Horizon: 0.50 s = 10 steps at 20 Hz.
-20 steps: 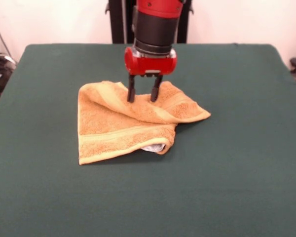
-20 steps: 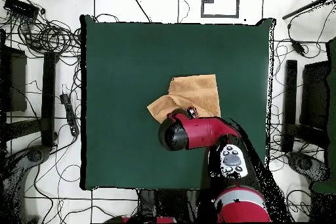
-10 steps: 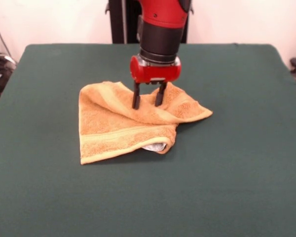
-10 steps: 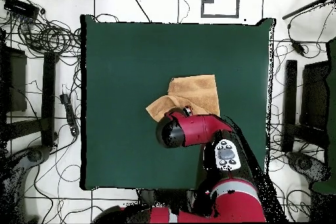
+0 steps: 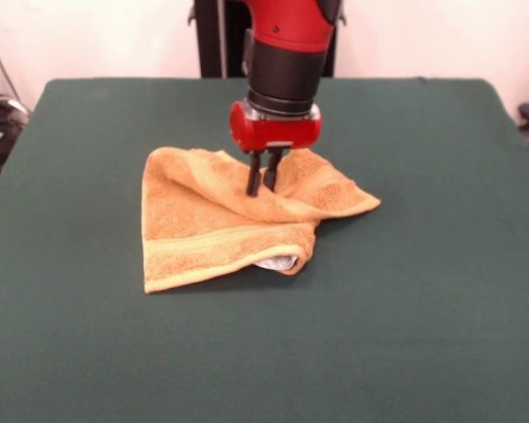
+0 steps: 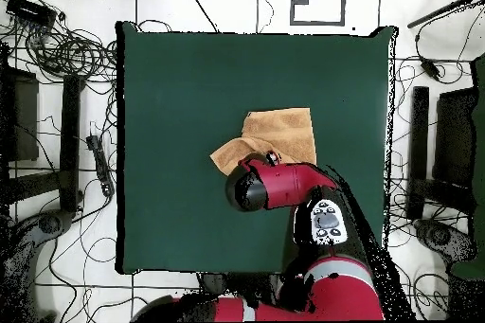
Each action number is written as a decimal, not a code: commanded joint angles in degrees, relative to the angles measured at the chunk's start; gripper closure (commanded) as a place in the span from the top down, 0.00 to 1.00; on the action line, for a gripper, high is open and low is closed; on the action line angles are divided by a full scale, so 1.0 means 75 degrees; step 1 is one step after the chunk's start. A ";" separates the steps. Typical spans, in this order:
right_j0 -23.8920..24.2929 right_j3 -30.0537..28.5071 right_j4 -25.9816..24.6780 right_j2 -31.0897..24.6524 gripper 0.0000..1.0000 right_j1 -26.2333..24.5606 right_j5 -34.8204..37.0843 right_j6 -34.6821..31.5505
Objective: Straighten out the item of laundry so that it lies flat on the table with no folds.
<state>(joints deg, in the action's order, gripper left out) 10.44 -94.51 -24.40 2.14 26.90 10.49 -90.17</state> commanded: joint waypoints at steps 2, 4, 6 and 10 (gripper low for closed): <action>0.0157 -0.0109 0.0173 -0.0986 0.00 -0.0178 0.0425 -0.0621; 0.0131 -0.0184 0.0148 -0.0945 0.00 -0.0098 0.0408 -0.0643; 0.0001 -0.0244 0.0091 -0.0773 0.00 0.0024 0.0355 -0.0714; 0.0267 -0.0888 0.0129 -0.0917 0.00 0.0459 0.0730 -0.0558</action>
<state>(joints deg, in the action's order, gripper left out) 11.81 -95.30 -24.40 1.64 28.07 10.49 -90.17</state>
